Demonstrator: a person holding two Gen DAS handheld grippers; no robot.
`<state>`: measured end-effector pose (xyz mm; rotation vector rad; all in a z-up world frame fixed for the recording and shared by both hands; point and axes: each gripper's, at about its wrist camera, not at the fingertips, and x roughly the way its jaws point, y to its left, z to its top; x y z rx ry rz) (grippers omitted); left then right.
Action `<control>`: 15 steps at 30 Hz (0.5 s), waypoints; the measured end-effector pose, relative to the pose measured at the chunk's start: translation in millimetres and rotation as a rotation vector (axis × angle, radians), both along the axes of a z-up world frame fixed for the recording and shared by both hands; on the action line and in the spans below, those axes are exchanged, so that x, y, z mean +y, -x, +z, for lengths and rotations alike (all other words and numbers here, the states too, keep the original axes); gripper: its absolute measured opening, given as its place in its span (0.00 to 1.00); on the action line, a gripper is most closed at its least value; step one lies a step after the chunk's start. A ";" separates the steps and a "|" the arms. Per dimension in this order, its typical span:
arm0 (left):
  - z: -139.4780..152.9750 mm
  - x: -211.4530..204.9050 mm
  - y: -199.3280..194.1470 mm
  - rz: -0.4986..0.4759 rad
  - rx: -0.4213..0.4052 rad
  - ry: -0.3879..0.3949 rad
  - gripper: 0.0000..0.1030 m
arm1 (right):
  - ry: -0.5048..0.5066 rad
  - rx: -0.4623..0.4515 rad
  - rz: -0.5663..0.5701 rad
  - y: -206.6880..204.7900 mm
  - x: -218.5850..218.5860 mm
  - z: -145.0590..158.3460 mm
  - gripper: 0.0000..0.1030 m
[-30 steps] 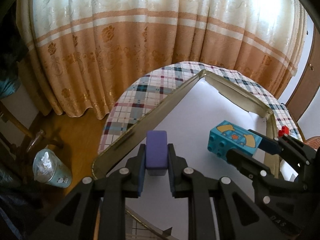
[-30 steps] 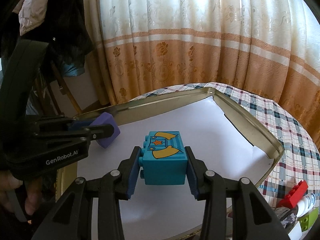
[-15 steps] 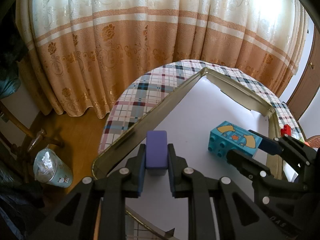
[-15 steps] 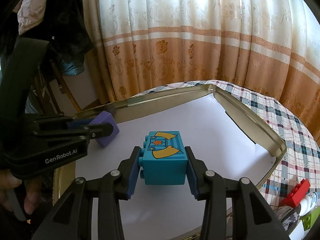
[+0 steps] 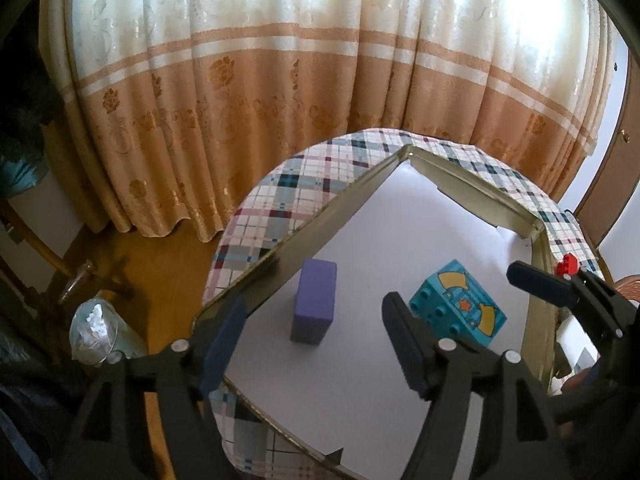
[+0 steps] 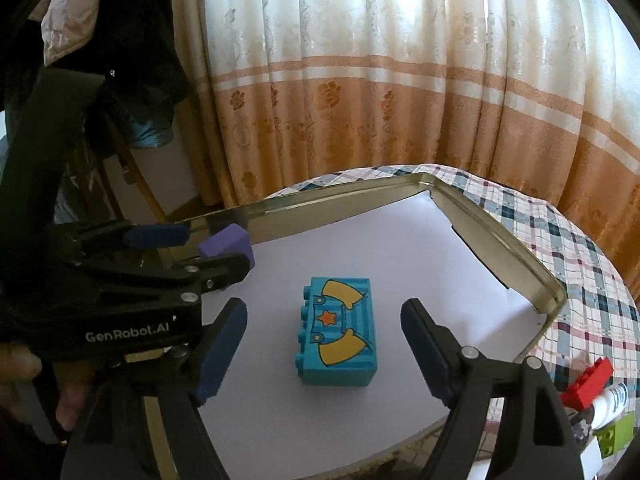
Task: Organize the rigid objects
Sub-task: 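Lower and release the purple block with the left tool while the right tool releases the teal block, then withdraw both tools from the tray back toward the remaining objects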
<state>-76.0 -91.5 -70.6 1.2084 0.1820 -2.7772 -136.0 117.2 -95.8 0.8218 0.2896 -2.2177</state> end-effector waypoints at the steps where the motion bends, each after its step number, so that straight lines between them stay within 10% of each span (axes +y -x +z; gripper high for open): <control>1: 0.8 -0.3 -0.7 0.000 0.001 -0.005 0.73 | 0.004 -0.003 -0.003 -0.5 1.9 0.6 0.79; 15: 7.3 6.2 -3.5 0.018 0.013 0.003 0.90 | 0.040 -0.018 -0.023 -3.4 18.0 7.9 0.83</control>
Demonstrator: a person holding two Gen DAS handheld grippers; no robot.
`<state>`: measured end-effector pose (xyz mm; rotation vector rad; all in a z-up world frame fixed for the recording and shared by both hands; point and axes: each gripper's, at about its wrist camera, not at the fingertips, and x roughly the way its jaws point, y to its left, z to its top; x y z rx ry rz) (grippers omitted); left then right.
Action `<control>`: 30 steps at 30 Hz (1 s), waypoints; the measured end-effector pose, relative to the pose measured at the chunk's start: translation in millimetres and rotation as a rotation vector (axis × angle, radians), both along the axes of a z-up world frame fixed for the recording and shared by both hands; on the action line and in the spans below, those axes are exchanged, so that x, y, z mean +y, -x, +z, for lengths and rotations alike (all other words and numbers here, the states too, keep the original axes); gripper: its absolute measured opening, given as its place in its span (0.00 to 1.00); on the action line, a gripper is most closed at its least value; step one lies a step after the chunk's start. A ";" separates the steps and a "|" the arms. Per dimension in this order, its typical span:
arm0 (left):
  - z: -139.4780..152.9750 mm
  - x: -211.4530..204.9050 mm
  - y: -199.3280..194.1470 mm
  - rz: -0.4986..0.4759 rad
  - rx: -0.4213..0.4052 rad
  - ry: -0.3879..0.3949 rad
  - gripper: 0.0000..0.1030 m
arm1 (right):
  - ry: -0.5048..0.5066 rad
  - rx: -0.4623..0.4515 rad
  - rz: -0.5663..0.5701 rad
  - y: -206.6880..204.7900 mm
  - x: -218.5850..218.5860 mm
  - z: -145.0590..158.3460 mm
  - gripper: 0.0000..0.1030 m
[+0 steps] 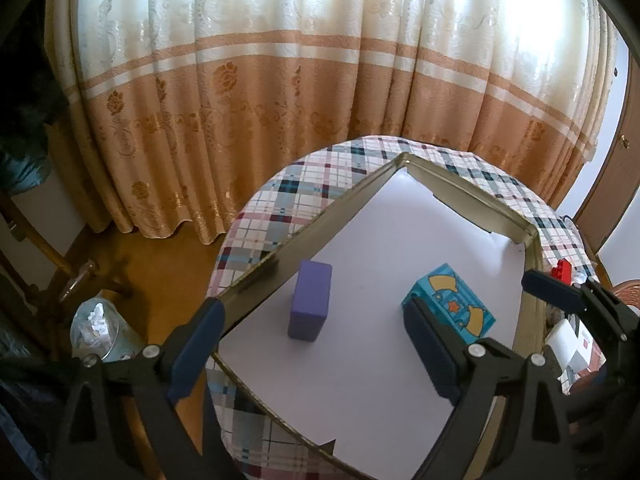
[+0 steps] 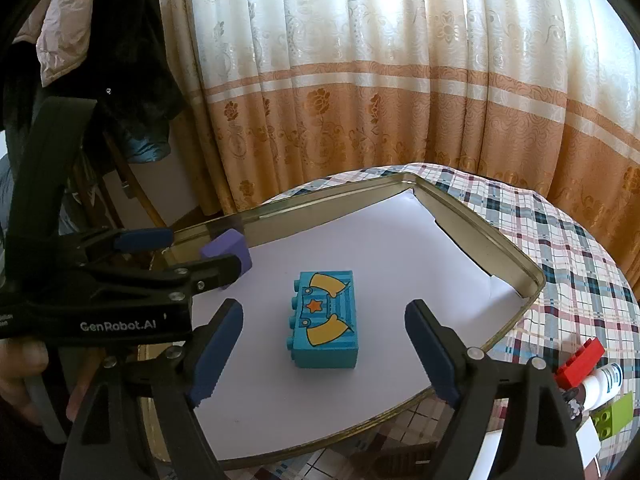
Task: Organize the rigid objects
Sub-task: 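Withdraw both tools from the tray back toward the remaining objects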
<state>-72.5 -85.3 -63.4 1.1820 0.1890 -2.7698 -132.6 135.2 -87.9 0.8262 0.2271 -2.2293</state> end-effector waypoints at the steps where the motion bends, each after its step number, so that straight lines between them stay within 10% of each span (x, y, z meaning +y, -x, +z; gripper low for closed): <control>1: 0.3 0.2 0.3 0.001 0.000 0.002 0.92 | 0.001 -0.001 0.004 -0.7 0.1 0.4 0.83; 30: 14.3 22.8 -23.5 -0.015 -0.002 0.045 0.98 | 0.058 0.025 -0.040 -20.1 40.9 19.2 0.86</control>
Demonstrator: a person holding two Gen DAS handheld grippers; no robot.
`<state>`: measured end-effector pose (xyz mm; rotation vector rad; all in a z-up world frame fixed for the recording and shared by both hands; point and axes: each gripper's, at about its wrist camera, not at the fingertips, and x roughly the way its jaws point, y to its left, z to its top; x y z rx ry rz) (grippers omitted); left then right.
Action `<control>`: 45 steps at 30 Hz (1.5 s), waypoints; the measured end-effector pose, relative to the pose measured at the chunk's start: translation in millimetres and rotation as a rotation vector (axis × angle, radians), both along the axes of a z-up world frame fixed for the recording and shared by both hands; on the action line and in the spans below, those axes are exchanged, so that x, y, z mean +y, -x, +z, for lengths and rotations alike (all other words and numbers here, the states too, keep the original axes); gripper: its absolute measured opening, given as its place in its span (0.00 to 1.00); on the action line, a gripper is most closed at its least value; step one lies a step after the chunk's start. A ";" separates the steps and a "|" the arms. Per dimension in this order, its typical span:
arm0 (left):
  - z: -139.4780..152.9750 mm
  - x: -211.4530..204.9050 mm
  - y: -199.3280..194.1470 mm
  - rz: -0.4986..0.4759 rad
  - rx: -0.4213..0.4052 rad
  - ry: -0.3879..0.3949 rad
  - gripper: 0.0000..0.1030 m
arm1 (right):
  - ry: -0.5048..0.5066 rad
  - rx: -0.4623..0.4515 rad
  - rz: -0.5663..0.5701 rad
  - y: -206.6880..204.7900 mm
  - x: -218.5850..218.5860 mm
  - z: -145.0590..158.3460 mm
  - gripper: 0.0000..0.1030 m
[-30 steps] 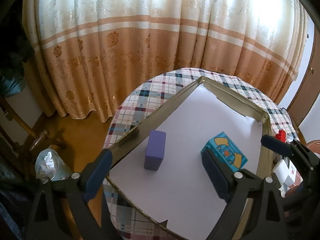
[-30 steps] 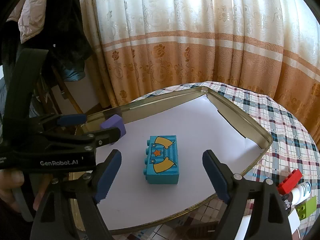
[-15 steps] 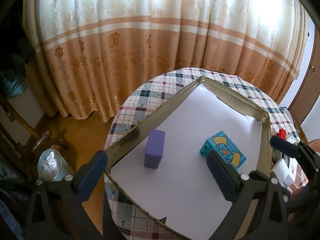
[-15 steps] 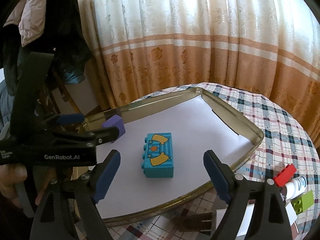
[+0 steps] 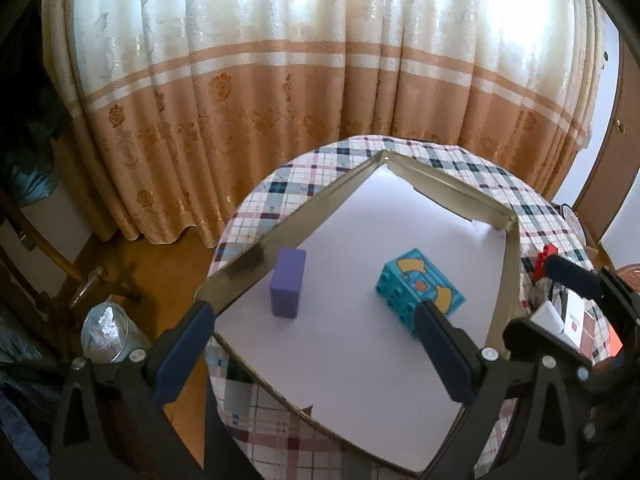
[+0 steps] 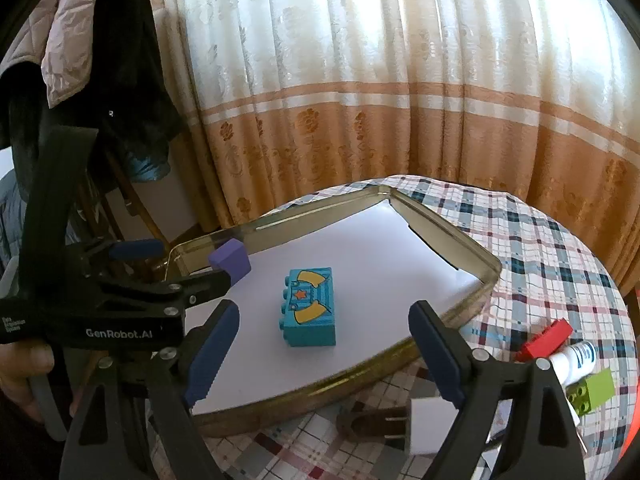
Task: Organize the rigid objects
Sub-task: 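Withdraw both tools from the tray back toward the remaining objects, then grasp the white charger plug with the left tool while the right tool approaches the copper box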
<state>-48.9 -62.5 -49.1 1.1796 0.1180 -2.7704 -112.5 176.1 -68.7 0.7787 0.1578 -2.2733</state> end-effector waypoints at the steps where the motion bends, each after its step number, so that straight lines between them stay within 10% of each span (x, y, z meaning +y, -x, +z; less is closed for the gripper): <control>1: -0.2 1.2 -1.2 -0.002 -0.003 -0.001 0.98 | 0.003 0.000 -0.002 -0.6 2.0 0.1 0.86; 45: -10.5 193.4 -15.5 -0.409 -0.016 0.078 0.95 | -0.007 -0.099 -0.220 3.2 200.4 -58.0 0.87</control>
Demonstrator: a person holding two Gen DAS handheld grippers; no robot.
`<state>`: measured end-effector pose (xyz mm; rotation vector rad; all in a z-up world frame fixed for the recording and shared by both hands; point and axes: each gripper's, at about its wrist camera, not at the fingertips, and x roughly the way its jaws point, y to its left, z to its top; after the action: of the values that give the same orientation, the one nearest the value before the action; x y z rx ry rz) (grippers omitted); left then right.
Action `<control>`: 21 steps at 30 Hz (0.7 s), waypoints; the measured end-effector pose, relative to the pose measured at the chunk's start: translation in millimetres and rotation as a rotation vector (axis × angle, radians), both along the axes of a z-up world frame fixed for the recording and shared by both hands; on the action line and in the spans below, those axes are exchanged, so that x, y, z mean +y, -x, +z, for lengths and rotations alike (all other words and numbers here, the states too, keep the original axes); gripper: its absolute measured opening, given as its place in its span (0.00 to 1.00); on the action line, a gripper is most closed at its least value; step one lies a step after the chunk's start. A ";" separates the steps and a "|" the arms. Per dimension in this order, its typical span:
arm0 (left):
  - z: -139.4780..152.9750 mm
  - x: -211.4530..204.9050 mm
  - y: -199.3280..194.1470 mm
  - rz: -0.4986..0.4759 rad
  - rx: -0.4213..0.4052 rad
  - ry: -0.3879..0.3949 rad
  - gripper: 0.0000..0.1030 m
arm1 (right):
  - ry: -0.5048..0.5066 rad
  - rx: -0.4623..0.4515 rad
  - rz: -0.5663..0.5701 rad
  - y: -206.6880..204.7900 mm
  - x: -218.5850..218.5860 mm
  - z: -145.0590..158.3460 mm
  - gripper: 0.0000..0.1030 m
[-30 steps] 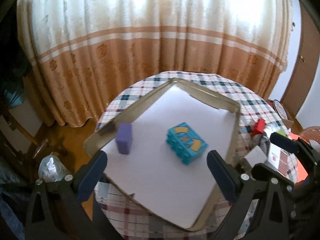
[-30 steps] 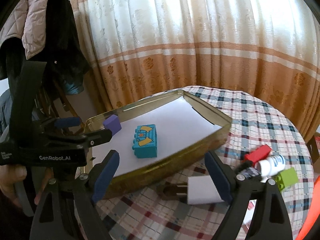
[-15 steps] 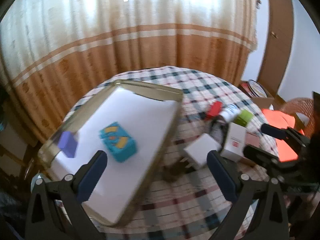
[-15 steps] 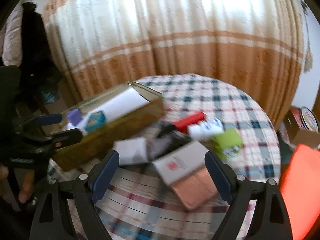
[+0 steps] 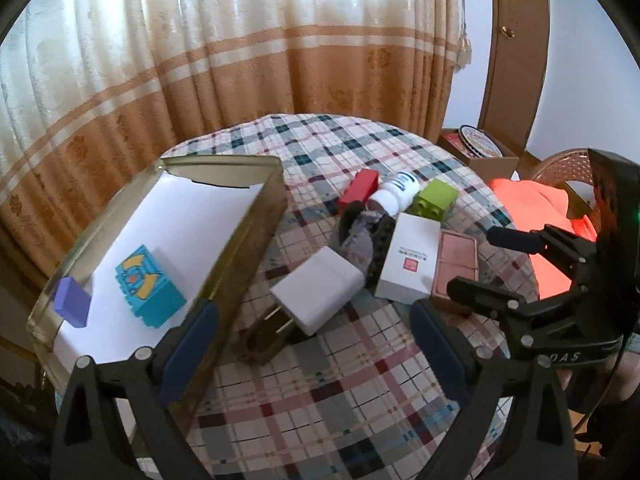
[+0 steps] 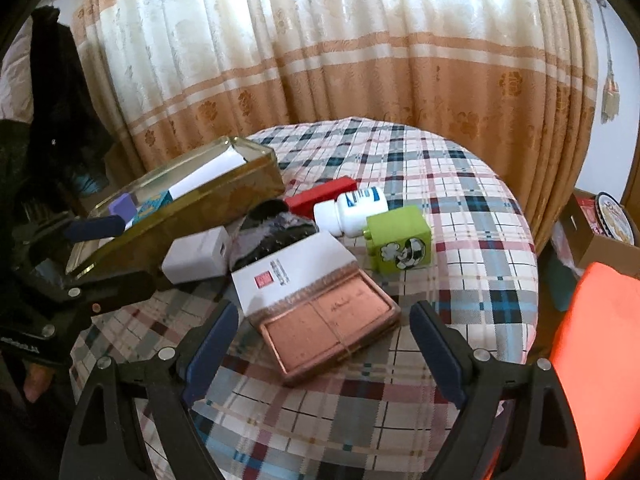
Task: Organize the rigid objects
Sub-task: 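Grasp the white charger plug with the left tool while the right tool approaches the copper box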
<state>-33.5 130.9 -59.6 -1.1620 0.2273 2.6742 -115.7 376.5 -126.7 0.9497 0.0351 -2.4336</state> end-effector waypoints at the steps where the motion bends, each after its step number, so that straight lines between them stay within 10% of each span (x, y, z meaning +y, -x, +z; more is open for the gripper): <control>1: -1.7 1.0 1.5 0.003 -0.003 0.004 0.95 | -0.010 0.000 0.010 0.4 -1.0 -1.3 0.87; 21: -35.5 7.7 28.0 0.033 -0.014 0.056 0.94 | -0.110 0.008 0.072 11.6 -16.1 -14.4 0.86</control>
<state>-61.5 138.5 -95.1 -1.2112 0.2842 2.7036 -127.3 360.4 -141.1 0.9692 0.2046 -2.3897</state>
